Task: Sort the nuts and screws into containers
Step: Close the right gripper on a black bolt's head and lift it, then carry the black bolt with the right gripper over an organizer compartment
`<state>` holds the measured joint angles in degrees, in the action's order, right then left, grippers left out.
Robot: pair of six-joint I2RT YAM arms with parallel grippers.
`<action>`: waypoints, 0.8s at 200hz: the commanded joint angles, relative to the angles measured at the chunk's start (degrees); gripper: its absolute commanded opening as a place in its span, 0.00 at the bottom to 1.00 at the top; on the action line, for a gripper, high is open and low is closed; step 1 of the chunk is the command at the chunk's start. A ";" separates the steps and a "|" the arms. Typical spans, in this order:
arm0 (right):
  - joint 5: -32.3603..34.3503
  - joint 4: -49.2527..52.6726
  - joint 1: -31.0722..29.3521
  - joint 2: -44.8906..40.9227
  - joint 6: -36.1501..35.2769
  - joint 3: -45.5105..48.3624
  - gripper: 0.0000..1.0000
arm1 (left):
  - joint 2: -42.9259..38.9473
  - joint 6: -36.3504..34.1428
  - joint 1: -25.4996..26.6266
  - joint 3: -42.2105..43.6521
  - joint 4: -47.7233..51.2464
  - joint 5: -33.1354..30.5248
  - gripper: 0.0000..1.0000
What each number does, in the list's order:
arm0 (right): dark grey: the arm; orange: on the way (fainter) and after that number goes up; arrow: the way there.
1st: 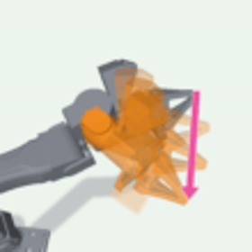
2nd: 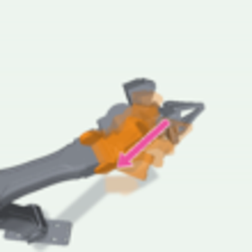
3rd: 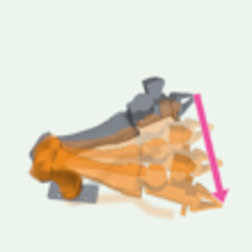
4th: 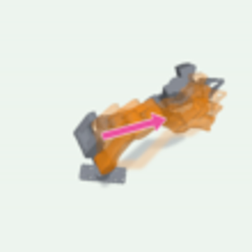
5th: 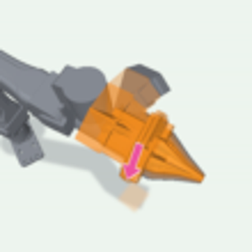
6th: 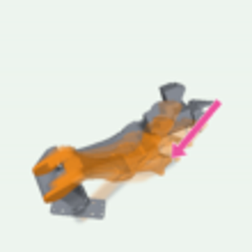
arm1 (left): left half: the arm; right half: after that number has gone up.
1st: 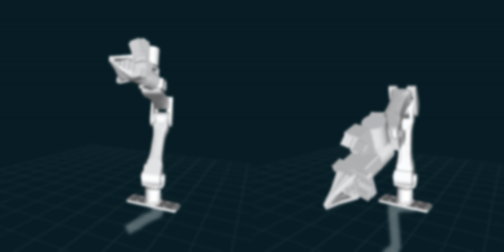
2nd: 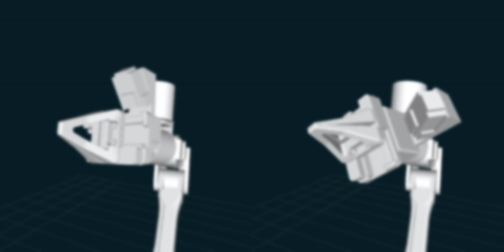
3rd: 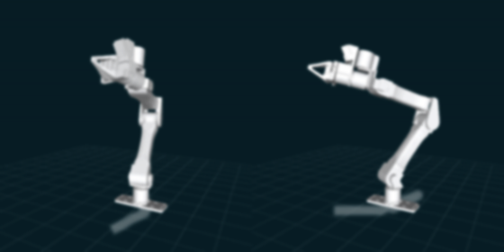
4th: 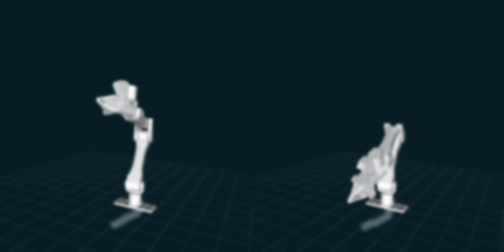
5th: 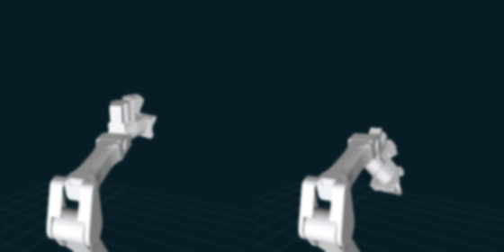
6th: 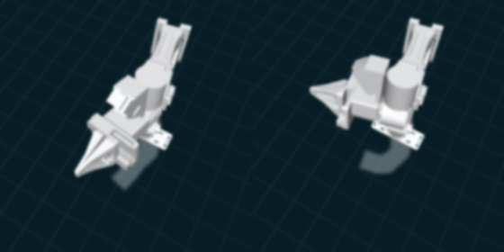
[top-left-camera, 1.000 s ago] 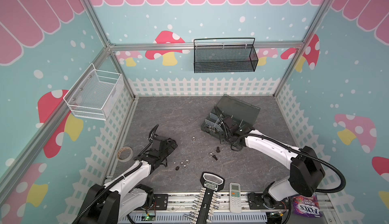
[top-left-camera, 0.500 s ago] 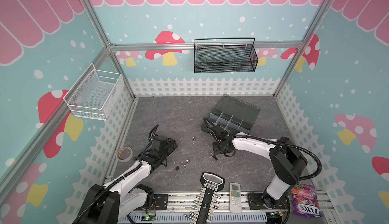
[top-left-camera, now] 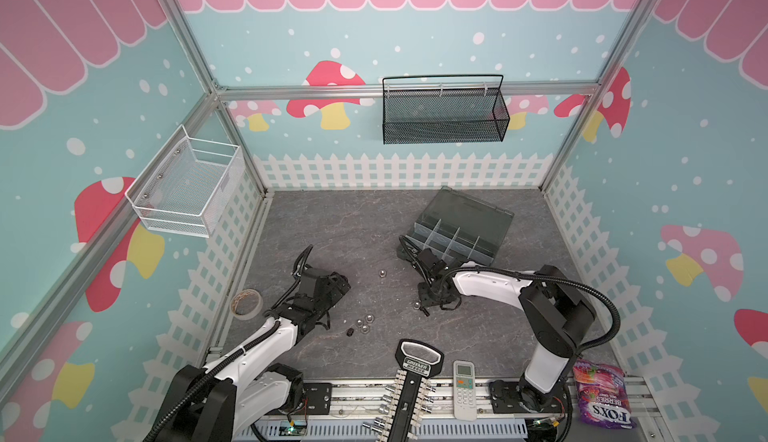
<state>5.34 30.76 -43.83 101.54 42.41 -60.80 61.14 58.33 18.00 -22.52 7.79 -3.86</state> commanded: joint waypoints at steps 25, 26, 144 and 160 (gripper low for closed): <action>1.30 0.35 -0.11 1.17 0.74 0.62 0.24 | -1.19 0.89 -0.42 0.51 -0.49 -1.24 1.00; 1.27 0.35 -0.11 1.14 0.74 0.65 0.23 | -1.15 0.90 -0.42 0.49 -0.45 -1.24 1.00; 3.80 1.94 0.69 -10.16 -0.36 -1.54 0.05 | -2.22 1.00 -0.51 0.51 0.38 -1.85 1.00; 4.39 2.91 1.91 -11.99 -1.03 -2.05 0.05 | -2.15 1.00 -0.51 0.49 0.38 -1.63 1.00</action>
<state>7.64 31.44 -43.46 92.55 42.17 -61.10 59.66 58.35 18.00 -22.52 7.84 -4.29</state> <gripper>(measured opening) 0.253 0.991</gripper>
